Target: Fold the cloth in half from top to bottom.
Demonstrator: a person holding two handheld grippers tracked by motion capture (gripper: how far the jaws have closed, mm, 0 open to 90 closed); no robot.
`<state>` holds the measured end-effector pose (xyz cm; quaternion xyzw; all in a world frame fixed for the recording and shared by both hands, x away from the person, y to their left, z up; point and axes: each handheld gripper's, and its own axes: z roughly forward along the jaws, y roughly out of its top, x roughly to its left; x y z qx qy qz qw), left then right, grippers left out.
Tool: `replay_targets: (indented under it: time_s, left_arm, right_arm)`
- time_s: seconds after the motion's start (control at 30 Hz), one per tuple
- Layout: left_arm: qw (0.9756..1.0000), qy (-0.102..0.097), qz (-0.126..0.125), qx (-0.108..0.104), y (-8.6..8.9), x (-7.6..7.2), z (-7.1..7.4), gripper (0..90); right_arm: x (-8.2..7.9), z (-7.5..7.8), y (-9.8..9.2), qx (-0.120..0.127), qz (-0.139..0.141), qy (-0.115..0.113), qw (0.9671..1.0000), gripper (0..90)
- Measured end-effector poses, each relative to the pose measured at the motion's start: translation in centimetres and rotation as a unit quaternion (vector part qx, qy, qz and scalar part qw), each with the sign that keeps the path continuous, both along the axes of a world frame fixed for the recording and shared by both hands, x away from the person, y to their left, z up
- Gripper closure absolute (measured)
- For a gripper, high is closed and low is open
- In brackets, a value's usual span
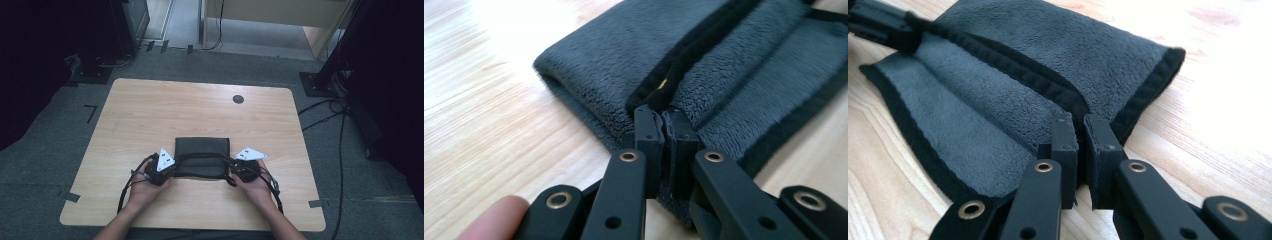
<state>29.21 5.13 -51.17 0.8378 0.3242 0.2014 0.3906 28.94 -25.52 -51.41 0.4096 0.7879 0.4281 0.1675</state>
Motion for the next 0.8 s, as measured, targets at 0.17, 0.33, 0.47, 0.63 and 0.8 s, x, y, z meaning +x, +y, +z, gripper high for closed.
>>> replay_targets:
  time_s: [0.17, 0.33, 0.47, 0.63, 0.8]
  left_arm:
    - [0.9994, -0.008, -0.025, -0.021, 0.5, -1.1, 0.6, 85.6]
    - [0.999, 0.001, -0.032, -0.031, 1.8, -2.0, 0.6, 82.6]
    - [0.9966, 0.046, -0.026, -0.064, 2.8, -2.3, 0.2, 58.9]
    - [0.9907, 0.048, -0.027, -0.125, 4.3, -2.5, 1.2, 51.6]
    - [0.9864, 0.055, -0.023, -0.153, 3.7, -2.0, 1.6, 52.0]
  right_arm:
    - [-0.8, 0.8, 0.3, -0.015, -0.003, -0.018, 0.9997, 84.0]
    - [-2.0, 0.7, -0.2, 0.004, 0.022, -0.014, 0.9997, 81.1]
    - [-2.7, 0.4, -0.7, 0.003, 0.041, 0.013, 0.9991, 62.1]
    - [-3.6, 1.3, -2.3, 0.044, 0.067, 0.027, 0.9964, 52.9]
    - [-3.4, 2.3, -2.9, 0.076, 0.048, 0.011, 0.9959, 58.7]
